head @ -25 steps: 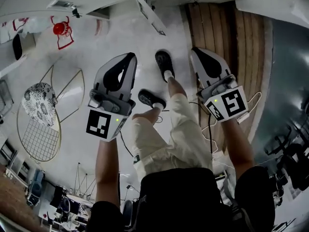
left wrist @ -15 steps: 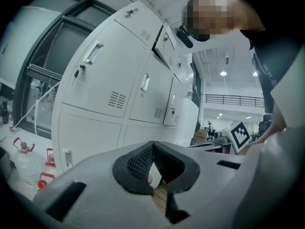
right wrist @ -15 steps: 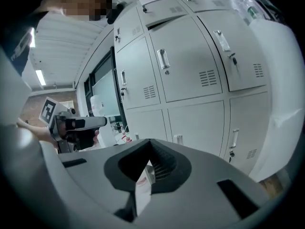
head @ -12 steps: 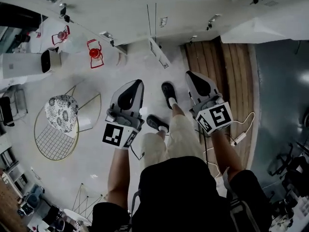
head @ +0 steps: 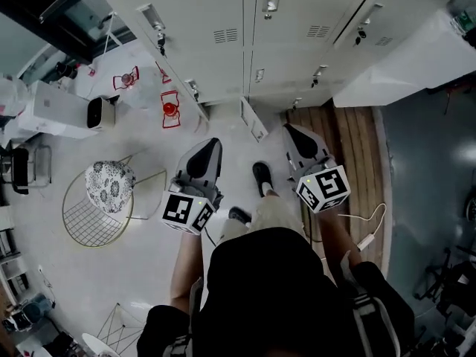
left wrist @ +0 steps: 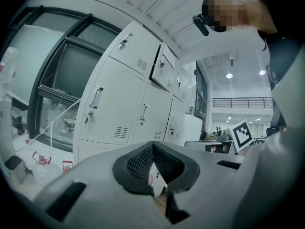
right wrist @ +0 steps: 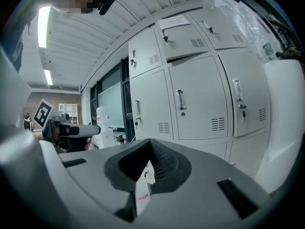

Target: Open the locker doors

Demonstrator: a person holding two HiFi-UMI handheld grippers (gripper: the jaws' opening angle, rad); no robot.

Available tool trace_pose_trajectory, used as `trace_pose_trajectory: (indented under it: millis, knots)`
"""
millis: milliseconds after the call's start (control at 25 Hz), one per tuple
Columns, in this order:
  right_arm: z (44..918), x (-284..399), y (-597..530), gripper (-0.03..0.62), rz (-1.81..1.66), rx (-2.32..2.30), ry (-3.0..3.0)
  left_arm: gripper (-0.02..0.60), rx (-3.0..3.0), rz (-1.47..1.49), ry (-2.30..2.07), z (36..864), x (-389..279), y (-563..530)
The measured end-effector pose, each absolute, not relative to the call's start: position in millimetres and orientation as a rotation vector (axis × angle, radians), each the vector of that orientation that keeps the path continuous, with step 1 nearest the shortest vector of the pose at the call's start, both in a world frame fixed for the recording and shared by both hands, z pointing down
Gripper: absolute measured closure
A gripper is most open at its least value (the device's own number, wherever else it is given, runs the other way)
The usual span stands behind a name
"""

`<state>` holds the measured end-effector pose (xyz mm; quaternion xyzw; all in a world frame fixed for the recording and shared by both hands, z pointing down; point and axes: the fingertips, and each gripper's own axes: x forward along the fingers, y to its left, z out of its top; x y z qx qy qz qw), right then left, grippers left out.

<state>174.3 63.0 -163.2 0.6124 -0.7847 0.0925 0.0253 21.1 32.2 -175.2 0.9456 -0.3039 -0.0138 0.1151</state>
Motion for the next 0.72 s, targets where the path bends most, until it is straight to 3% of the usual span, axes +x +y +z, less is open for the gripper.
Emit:
trace_pose_trajectory:
  millis: [720]
  knots:
    - [-286.6, 94.4, 99.0, 0.589, 0.078, 1.794, -2.595, 0.563, 2.825, -0.193, -0.904, -280.3, -21.8, 77.6]
